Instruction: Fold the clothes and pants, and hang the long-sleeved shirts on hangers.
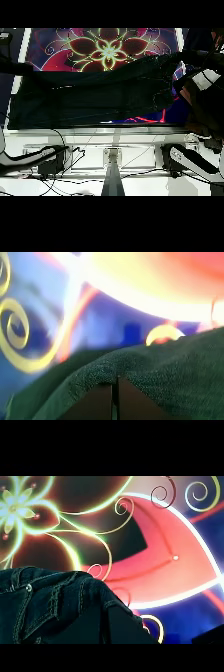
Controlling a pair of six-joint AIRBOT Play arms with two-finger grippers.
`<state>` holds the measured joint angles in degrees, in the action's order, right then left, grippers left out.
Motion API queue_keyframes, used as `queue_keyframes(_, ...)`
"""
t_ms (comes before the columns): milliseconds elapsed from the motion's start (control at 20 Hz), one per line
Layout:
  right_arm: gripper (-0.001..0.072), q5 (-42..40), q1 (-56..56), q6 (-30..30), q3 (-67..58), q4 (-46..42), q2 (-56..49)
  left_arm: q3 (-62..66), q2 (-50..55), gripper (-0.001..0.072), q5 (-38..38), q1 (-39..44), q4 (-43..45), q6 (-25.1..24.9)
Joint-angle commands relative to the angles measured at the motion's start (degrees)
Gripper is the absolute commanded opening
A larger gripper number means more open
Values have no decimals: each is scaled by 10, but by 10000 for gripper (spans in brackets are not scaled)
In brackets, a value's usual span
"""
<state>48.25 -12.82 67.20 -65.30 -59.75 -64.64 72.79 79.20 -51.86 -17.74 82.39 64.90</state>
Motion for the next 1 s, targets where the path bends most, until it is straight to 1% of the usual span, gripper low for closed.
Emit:
queue_keyframes(0, 26, -30, 0, 3, 18, -4, -14, 0, 45, 15, 115, -1, -72, -2)
queue_keyframes(100, 26, -54, 0, 3, 38, -1, -38, 0, 68, 15, 135, -1, -103, -2)
queue_keyframes(200, 27, -95, 0, 3, 52, 21, -66, 0, 87, 15, 152, -1, -131, -2)
queue_keyframes(350, 27, -203, 3, 3, 56, 92, -116, 0, 105, 15, 203, -1, -144, -2)
queue_keyframes(400, 27, -253, 9, 3, 56, 123, -133, 0, 109, 15, 220, -1, -161, -2)
queue_keyframes(550, 27, -413, 46, 3, 56, 214, -177, 0, 117, 16, 277, 4, -253, -2)
queue_keyframes(650, 27, -497, 74, 3, 56, 224, -198, 0, 124, 16, 303, 14, -288, -2)
queue_keyframes(700, 27, -527, 88, 3, 56, 224, -208, 0, 129, 16, 309, 20, -291, -2)
queue_keyframes(750, 49, -541, 97, 3, 56, 223, -215, 0, 135, 16, 317, 27, -291, -2)
queue_keyframes(800, 256, -548, 104, 2, 56, 220, -220, 0, 141, 59, 319, 34, -291, -2)
queue_keyframes(850, 552, -555, 108, 2, 56, 219, -223, 0, 147, 395, 320, 41, -291, -2)
queue_keyframes(900, 720, -554, 111, 2, 56, 219, -223, 0, 152, 705, 321, 46, -292, -1)
queue_keyframes(950, 712, -553, 111, 2, 56, 219, -223, 0, 154, 694, 321, 49, -290, 0)
